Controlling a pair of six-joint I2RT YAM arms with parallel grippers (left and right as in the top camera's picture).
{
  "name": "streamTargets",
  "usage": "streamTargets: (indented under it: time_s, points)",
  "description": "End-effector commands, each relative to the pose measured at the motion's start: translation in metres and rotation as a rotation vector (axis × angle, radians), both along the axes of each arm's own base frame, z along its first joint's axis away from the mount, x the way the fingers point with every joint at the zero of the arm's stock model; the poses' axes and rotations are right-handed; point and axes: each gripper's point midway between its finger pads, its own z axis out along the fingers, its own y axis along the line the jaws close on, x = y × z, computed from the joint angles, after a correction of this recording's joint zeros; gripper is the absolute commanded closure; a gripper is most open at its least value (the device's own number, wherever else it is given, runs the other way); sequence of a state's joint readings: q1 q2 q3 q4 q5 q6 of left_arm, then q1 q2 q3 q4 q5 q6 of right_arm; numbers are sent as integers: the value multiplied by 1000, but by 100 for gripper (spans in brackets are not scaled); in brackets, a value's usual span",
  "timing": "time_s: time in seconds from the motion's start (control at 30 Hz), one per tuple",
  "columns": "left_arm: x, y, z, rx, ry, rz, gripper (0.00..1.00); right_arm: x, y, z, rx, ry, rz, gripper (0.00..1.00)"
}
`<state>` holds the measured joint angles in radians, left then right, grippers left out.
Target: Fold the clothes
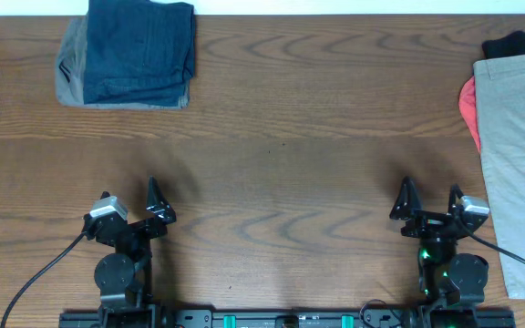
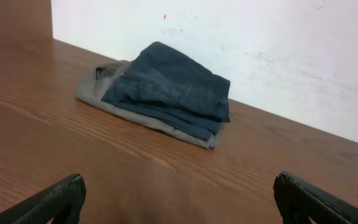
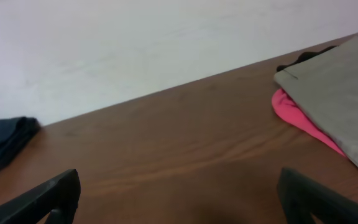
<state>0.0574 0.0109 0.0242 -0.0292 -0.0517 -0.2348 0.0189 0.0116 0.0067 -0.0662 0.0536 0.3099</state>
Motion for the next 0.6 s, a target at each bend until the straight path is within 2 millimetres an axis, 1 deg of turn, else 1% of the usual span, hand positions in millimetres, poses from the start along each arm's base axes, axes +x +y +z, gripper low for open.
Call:
streamTargets:
  time_s: [0.0, 0.23, 0.57]
  points:
    - [-1, 3, -17, 11, 52, 12, 2, 0, 9, -1, -35, 3, 51, 1]
    - [-1, 3, -17, 11, 52, 12, 2, 0, 3, -1, -35, 3, 26, 1]
    - [-1, 3, -17, 11, 52, 12, 2, 0, 3, -1, -35, 3, 26, 1]
